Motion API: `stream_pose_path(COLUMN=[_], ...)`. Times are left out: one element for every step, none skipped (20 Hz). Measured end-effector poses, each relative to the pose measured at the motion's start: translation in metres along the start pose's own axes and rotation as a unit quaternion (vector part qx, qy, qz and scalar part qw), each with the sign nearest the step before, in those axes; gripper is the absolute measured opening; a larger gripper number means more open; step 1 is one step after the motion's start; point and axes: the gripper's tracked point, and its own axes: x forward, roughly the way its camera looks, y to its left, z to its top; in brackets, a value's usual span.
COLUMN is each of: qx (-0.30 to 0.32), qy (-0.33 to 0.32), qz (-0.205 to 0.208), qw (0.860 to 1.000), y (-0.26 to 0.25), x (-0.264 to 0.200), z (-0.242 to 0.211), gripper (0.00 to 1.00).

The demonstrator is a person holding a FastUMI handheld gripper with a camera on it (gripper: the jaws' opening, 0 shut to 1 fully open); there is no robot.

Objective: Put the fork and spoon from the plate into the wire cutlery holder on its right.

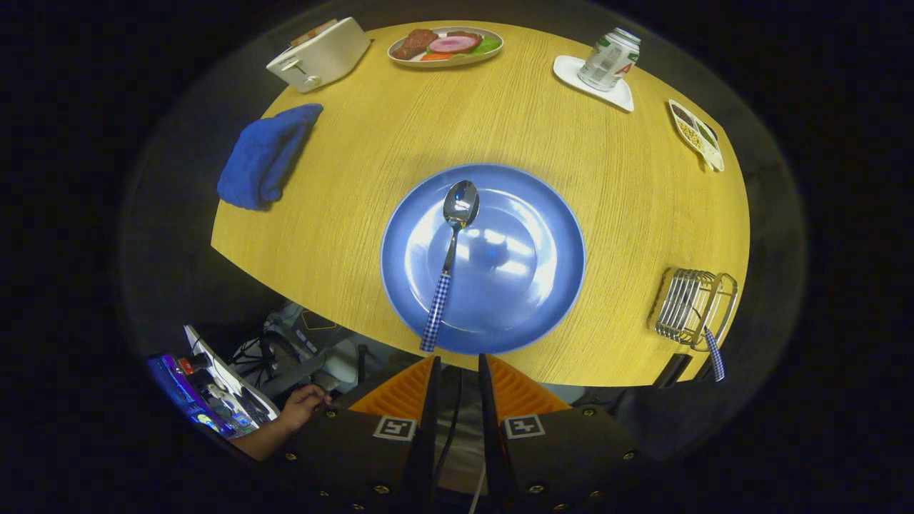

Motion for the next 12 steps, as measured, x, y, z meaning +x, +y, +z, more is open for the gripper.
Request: stream_pose_path(qx=[0.007,0.016,0.025,0.031,0.033,0.031,0.032,0.031,0.03,0.031,0.032,0.034], qy=[0.002,0.004,0.005,0.007,0.008,0.013,0.017,0.019,0.021,0.024,0.029,0.033], qz=[0.006,0.013,0.019,0.02,0.021,0.018,0.016,0.014,0.011,0.012,0.014,0.015], qw=[1.0,1.0,0.999,0.999,0.999,0.999,0.999,0.999,0.999,0.999,0.999,0.999], y=[0.004,0.009,0.012,0.019,0.02,0.021,0.021,0.022,0.023,0.024,0.026,0.027], x=[0.005,0.011,0.016,0.02,0.025,0.03,0.035,0.04,0.046,0.05,0.054,0.058], z=[0.003,0.005,0.008,0.009,0.012,0.012,0.013,0.015,0.016,0.016,0.016,0.015], gripper=[0.3,0.3,0.3,0.3,0.3,0.3,0.3,0.3,0.3,0.3,0.3,0.3])
